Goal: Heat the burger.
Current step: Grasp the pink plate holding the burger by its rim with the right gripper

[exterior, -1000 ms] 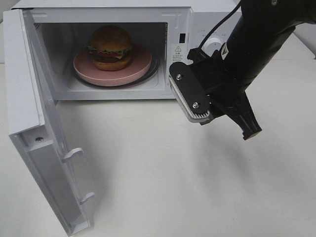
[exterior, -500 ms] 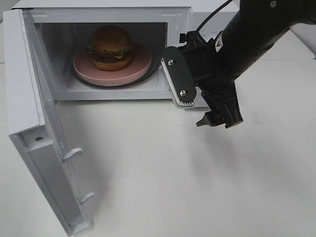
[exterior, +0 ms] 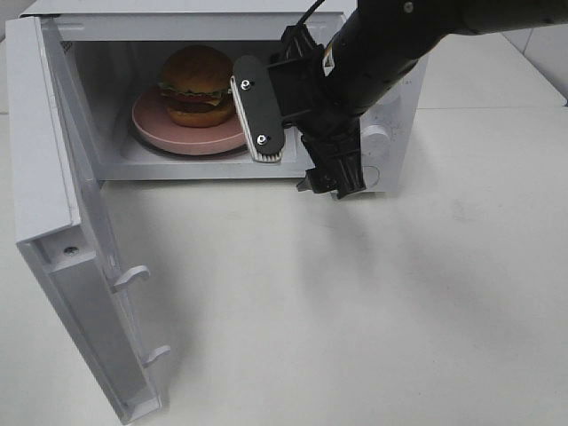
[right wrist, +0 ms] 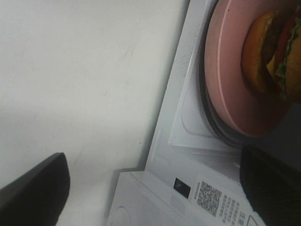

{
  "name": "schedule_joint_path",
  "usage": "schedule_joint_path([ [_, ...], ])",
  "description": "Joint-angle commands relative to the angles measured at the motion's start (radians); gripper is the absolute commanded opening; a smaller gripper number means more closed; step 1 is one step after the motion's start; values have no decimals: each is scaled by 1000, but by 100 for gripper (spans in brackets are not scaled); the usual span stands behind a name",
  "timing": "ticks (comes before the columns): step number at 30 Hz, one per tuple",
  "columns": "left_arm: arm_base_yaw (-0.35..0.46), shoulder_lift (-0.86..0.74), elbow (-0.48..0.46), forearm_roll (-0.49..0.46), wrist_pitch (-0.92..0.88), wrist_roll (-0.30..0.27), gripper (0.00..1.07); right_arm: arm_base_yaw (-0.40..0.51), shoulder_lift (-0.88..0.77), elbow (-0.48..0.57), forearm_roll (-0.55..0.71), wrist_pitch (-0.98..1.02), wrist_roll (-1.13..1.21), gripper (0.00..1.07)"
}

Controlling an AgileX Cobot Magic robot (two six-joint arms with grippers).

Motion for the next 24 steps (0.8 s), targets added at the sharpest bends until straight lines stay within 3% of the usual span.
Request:
schedule_joint_path([
  [1, 3, -16, 1, -7, -2, 0, 98, 12, 36, -32, -8, -5, 13, 93],
  [24, 3, -16, 1, -7, -2, 0, 98, 12, 344, -362, -10, -3, 114, 87],
])
